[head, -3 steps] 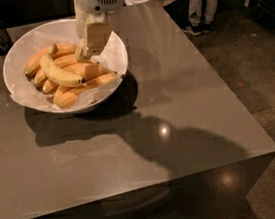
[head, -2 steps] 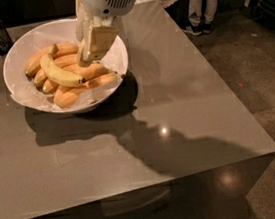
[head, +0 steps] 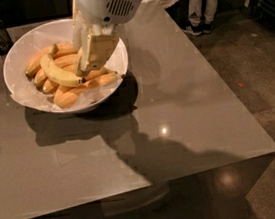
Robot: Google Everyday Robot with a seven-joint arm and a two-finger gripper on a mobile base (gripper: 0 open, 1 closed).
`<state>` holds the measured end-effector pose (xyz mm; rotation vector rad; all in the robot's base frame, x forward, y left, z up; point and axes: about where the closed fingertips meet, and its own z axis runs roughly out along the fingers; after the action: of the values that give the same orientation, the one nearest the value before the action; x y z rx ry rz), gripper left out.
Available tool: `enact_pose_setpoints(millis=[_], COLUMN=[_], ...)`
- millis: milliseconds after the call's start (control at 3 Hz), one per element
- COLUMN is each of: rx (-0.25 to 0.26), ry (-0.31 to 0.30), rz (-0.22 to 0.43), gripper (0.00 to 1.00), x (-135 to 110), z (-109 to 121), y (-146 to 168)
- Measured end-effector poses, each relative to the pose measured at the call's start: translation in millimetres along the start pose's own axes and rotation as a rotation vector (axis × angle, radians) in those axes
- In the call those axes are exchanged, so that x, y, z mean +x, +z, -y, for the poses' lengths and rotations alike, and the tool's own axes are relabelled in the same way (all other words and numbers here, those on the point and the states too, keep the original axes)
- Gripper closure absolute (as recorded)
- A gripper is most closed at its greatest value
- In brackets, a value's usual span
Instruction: Pick banana from white bowl
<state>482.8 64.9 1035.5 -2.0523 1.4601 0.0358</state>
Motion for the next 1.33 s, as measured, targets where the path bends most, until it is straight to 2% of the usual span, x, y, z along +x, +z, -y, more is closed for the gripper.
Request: enact_pose_setpoints(millis=[333,1333], rx=[0.002,0.023], ry=[0.012,0.005], rz=[0.034,0.050], gripper=[1.00,1.00], x=[-36.3,-50.4], z=[-49.1,-62.1], y=[-26.0,-44.7])
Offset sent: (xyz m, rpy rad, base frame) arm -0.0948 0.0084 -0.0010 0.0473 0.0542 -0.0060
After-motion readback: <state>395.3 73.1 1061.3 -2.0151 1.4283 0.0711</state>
